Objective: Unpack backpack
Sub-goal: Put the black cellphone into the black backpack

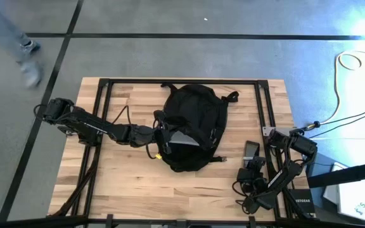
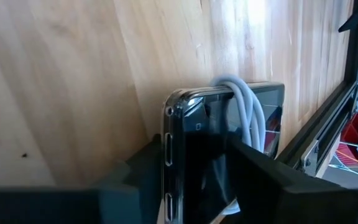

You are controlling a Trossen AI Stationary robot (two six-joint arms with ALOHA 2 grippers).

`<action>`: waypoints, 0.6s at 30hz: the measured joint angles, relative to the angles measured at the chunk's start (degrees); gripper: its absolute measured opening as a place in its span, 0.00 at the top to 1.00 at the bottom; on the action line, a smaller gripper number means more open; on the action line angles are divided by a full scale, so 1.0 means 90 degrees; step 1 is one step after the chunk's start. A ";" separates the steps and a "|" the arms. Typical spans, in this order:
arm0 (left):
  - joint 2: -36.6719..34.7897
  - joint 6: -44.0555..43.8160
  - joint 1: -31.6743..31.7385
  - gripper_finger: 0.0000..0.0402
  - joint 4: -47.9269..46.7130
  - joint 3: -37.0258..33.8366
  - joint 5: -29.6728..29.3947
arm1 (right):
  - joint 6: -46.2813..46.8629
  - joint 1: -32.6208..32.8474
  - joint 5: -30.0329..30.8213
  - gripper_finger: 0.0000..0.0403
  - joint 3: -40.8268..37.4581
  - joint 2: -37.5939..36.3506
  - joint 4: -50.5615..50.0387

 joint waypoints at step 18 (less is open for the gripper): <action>0.0000 0.0117 0.0002 1.00 0.0056 0.0000 0.0002 | 0.0299 0.0000 -0.0170 0.87 0.0897 0.0012 -0.1601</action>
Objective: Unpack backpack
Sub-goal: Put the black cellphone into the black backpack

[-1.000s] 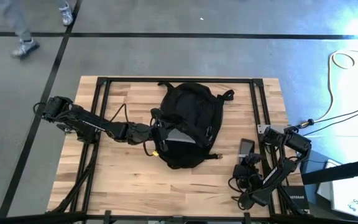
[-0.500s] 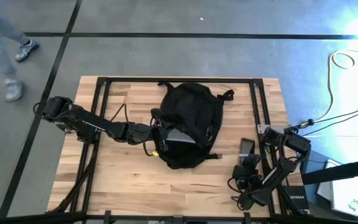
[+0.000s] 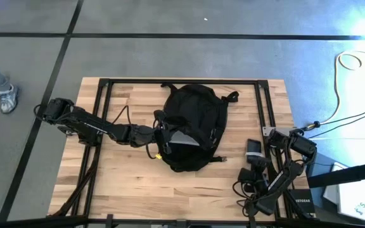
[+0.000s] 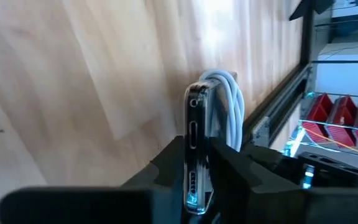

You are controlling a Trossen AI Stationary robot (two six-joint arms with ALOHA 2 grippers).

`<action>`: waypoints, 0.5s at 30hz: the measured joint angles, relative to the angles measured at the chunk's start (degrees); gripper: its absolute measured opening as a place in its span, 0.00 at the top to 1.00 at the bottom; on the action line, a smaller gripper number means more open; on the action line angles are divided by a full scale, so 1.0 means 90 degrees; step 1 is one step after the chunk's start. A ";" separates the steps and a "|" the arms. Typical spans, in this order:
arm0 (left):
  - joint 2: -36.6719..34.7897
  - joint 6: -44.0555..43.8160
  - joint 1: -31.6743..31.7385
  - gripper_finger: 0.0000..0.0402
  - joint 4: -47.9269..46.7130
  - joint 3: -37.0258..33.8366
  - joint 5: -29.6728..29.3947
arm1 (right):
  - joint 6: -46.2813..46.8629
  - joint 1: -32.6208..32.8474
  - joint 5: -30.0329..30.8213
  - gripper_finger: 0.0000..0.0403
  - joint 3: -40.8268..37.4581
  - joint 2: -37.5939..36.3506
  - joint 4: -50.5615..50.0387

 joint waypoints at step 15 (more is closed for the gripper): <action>0.0000 0.0002 0.0000 1.00 -0.0005 0.0000 -0.0002 | 0.0352 0.0002 0.0216 1.00 0.0043 -0.0012 -0.0191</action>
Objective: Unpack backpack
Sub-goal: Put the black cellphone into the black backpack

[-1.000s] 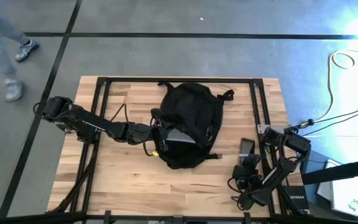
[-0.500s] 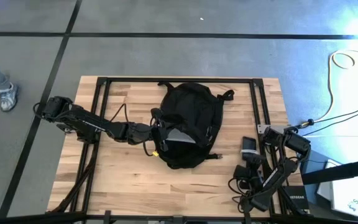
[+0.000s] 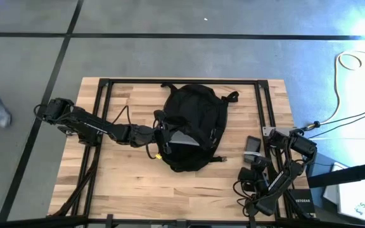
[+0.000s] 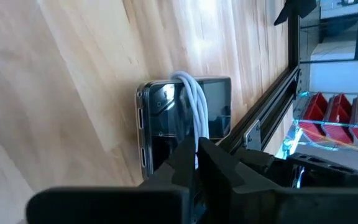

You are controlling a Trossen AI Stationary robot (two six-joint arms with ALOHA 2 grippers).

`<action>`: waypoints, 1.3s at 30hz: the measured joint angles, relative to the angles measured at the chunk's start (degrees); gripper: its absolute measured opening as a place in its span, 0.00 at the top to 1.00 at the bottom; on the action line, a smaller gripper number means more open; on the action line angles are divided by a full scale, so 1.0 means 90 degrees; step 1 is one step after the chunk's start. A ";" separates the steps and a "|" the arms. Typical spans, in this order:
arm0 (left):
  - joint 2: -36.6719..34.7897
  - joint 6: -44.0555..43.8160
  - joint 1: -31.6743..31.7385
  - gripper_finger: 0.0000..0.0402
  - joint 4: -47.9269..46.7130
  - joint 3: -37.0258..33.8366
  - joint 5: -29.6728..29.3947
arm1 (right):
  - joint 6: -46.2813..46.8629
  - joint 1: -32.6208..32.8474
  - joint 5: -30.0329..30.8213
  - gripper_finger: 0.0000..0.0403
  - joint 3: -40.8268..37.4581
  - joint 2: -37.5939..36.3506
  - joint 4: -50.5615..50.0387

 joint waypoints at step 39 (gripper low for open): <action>-0.0002 -0.0009 -0.0030 1.00 -0.0049 0.0000 0.0000 | 0.5346 -0.0770 -0.0608 0.08 -0.2810 -0.3403 0.2716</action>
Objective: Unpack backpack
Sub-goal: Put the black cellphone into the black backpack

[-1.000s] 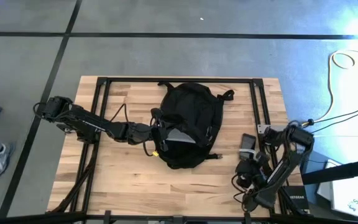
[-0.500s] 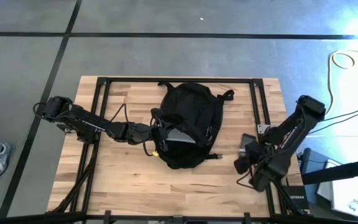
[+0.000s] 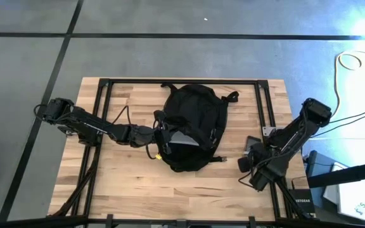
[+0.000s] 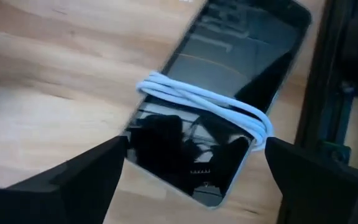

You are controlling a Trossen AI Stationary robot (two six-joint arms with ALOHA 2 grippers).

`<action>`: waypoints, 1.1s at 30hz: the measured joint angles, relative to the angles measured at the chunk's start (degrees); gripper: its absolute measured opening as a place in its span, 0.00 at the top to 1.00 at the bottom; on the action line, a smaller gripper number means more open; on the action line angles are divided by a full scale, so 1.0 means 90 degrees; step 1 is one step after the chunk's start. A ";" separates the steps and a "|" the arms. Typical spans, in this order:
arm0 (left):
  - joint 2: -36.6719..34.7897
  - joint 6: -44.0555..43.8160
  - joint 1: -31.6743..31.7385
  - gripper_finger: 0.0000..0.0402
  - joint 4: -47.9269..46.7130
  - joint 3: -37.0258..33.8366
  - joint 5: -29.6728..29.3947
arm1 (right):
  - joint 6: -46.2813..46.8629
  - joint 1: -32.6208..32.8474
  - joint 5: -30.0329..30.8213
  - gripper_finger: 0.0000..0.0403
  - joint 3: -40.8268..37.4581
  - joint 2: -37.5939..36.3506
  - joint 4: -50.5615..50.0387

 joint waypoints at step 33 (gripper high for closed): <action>0.0000 -0.0020 0.0001 1.00 0.0019 0.0000 0.0001 | 0.0115 -0.0231 0.1939 0.01 0.0899 0.0134 0.0082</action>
